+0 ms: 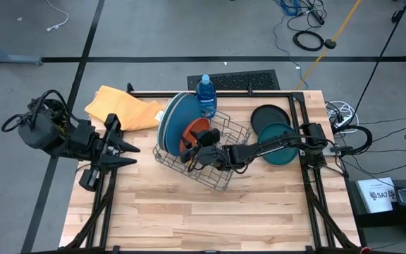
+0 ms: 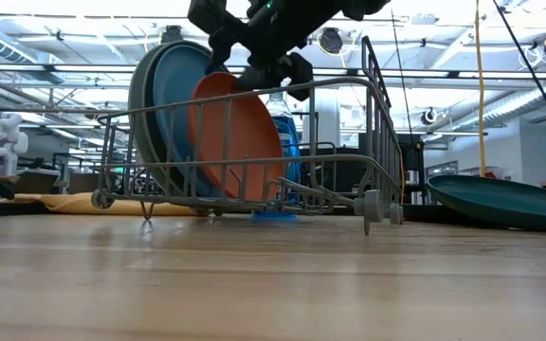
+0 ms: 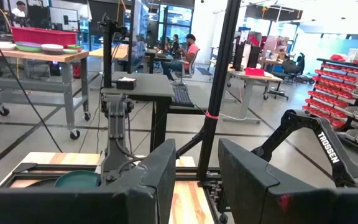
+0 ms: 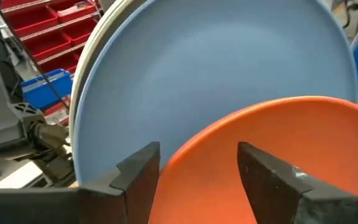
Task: Sort dishes
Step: Put the orange plate into the dish rack
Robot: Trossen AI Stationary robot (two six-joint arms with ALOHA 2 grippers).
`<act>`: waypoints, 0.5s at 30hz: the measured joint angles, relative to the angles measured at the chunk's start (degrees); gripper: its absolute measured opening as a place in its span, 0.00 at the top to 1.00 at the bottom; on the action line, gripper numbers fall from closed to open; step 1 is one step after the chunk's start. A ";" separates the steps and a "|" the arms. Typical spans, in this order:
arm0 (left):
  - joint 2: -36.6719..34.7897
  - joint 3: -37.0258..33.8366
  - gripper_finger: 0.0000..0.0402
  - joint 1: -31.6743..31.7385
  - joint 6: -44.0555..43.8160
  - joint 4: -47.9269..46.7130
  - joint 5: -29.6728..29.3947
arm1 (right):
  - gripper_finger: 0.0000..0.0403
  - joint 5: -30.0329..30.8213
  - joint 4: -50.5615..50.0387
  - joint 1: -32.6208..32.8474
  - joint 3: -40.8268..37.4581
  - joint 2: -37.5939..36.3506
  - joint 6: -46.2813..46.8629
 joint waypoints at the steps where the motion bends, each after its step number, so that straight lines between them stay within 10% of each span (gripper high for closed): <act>1: 0.00 -0.01 0.69 0.00 0.00 0.01 0.00 | 0.51 -0.16 -0.01 -0.06 0.02 0.00 -0.02; 15: 0.00 0.00 0.69 -0.02 0.00 0.33 0.00 | 0.98 -1.09 1.86 0.44 -0.02 0.02 -3.57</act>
